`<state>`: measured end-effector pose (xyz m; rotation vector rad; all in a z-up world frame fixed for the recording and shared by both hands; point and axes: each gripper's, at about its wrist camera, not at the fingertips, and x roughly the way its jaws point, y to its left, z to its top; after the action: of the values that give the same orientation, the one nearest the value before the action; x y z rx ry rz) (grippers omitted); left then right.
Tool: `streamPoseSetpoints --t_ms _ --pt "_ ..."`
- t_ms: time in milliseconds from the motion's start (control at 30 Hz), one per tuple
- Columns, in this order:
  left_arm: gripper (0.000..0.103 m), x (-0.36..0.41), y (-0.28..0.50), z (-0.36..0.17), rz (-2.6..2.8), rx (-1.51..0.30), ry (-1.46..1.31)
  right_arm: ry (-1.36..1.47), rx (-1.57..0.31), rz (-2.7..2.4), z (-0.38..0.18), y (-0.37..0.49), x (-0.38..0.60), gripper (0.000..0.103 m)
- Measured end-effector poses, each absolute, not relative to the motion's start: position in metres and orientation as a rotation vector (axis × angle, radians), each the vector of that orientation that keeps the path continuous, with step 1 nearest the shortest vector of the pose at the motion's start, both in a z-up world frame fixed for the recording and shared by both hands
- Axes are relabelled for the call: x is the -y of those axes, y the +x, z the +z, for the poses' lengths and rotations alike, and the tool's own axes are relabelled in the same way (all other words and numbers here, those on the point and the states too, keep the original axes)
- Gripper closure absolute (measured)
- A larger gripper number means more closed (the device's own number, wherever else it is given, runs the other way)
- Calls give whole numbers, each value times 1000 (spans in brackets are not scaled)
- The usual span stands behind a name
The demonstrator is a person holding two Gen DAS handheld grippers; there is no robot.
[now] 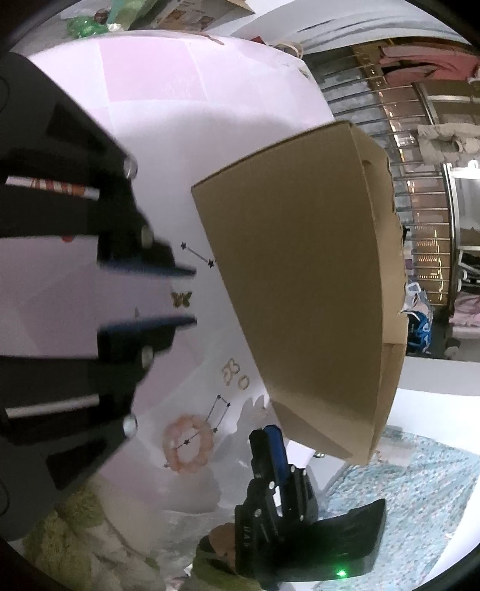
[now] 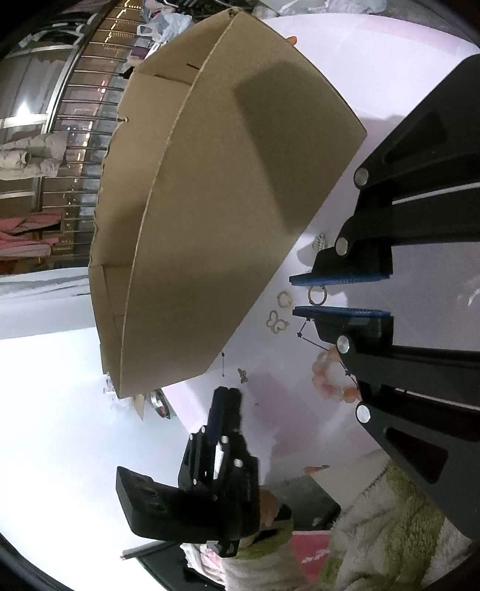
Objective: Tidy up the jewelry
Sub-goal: 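Lift the gold ring with the right tool and carry it over the box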
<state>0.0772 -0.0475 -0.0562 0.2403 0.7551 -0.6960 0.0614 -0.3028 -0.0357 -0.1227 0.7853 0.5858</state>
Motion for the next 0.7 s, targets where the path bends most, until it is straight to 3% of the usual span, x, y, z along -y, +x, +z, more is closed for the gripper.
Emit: streamPoseSetpoints --t_ms 133,267,700 --pt "78 56 82 -68 -673 -785 268 -121 -790 587 -36 63 304 92" --pt "96 56 86 -65 -647 -784 268 -117 -792 587 -37 65 304 92" --pt "96 55 87 -61 -655 -780 271 -111 -791 592 -38 67 306 92"
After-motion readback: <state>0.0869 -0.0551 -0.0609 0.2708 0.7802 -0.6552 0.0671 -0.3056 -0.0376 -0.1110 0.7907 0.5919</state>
